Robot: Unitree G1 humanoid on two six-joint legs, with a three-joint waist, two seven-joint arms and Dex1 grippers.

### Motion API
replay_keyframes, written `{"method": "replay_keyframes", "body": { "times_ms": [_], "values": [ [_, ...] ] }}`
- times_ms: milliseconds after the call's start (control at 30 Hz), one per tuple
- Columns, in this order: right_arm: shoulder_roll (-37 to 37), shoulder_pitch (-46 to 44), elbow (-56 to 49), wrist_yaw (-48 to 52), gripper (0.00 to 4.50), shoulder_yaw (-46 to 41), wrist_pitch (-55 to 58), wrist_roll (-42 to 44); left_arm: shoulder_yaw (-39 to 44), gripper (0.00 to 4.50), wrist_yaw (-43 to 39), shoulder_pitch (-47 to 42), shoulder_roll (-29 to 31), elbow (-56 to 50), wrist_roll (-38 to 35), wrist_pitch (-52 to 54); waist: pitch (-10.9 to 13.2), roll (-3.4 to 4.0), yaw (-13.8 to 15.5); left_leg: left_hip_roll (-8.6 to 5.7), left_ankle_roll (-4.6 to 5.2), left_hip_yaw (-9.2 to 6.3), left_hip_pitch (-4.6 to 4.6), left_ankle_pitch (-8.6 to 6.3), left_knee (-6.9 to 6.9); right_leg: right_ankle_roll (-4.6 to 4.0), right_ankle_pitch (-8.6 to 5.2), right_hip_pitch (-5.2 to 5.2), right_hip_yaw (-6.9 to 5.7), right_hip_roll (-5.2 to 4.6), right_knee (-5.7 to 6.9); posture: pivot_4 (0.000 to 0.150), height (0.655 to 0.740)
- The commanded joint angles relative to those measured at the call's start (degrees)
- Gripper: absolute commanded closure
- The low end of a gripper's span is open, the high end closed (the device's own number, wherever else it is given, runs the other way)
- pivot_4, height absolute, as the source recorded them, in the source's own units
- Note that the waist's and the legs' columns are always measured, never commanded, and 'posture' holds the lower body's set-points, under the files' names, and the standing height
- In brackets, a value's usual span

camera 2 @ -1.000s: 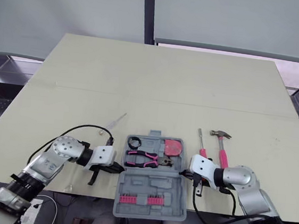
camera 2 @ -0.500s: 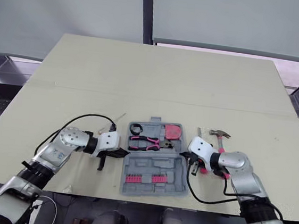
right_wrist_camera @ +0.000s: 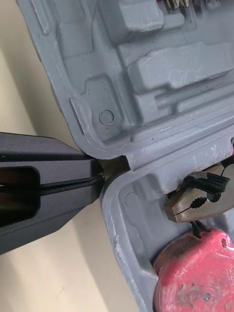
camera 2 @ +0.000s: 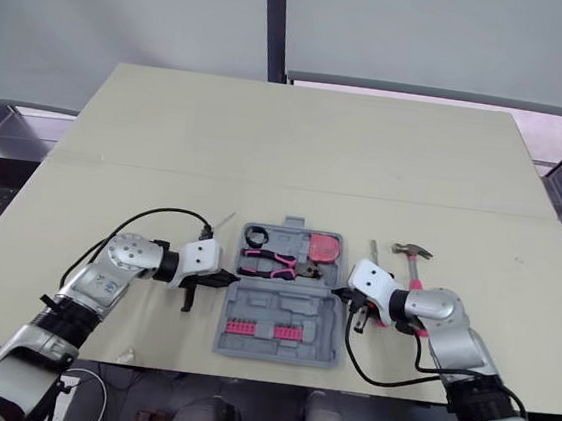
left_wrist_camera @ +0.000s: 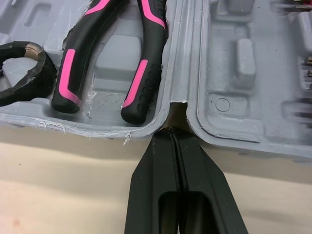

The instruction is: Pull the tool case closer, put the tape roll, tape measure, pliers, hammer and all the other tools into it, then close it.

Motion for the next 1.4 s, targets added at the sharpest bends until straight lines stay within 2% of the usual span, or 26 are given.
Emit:
{"method": "replay_keyframes", "body": {
  "times_ms": [33, 767, 1400],
  "values": [
    [0.06, 0.17, -2.80, -0.05, 4.50, -0.18, -0.62, 0.93, 0.36, 4.46, 0.50, -0.64, 0.00, 0.95, 0.48, -0.71, 0.00, 0.00, 0.00, 0.00, 0.00, 0.00, 0.00, 0.00, 0.00, 0.00, 0.00, 0.00, 0.00, 0.00, 0.00, 0.150, 0.7400],
    [-0.12, 0.45, -2.00, -1.49, 4.50, -0.03, -1.80, -0.22, 0.21, 4.46, 2.32, -1.36, -0.47, 2.53, 2.34, -2.22, 0.00, 0.00, 0.05, -0.01, 0.00, 0.00, 0.01, 0.00, 0.01, 0.00, 0.00, 0.01, 0.00, -0.02, 0.01, 0.150, 0.7400],
    [-0.16, 0.16, -1.38, -1.60, 4.50, -0.18, -2.15, -0.63, 0.27, 4.46, 1.53, 0.80, -0.18, -1.07, 1.41, 0.29, 0.00, 0.00, 0.06, -0.01, 0.00, 0.00, 0.01, 0.00, 0.01, 0.00, 0.00, 0.01, 0.00, -0.03, 0.00, 0.150, 0.7400]
  ]
}}
